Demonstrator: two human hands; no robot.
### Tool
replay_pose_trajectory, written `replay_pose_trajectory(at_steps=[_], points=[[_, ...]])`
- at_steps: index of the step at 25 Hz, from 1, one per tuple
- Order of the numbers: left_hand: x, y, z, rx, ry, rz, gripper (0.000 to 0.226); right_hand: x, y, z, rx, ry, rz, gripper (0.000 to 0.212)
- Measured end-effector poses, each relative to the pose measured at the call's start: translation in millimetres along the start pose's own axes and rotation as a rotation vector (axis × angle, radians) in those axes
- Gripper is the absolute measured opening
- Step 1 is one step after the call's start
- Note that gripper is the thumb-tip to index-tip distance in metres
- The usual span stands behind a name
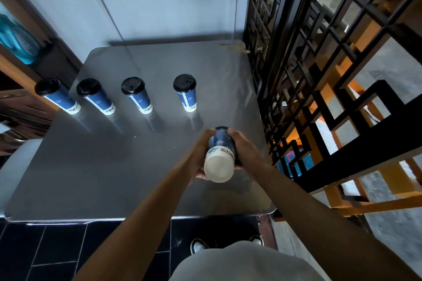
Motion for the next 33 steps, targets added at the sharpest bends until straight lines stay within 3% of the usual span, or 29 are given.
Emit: replay_pose_trajectory(at_steps=[2,4,6,14,22,27,33], points=[[-1,1,-2,0.006,0.003,0.047,0.076,1,-2,-2,-0.031,-0.003,-0.006,0.042],[3,-1,-5,-0.028,-0.009,0.157,0.052,-2,-5,-3,-0.067,0.032,-0.062,0.045],[8,0,-6,-0.082,-0.023,0.194,0.042,-6,-7,-2,-0.067,0.075,-0.123,0.044],[16,6,-1,-0.106,-0.046,0.179,0.047,-3,-9,4,-0.032,0.078,-0.232,0.041],[6,4,7,-0.074,-0.077,-0.025,0.078,1,-16,-2,-0.115,-0.086,0.186,0.034],[11,2,1,-0.084,-0.035,0.274,0.038,-7,-16,-2,-0.124,-0.039,0.051,0.037],[13,8,5,-0.104,-0.050,0.280,0.040,-3,-15,-2,-0.111,-0.025,-0.045,0.037]])
Point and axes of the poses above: each hand's wrist, its own z-axis away from the middle knuckle, its own y-axis out of the palm, x = y × z, the point moved 4 cm from there along -z, towards the middle knuckle, and after that the axes turned 2 degrees about -y, right-handed, at the moved point
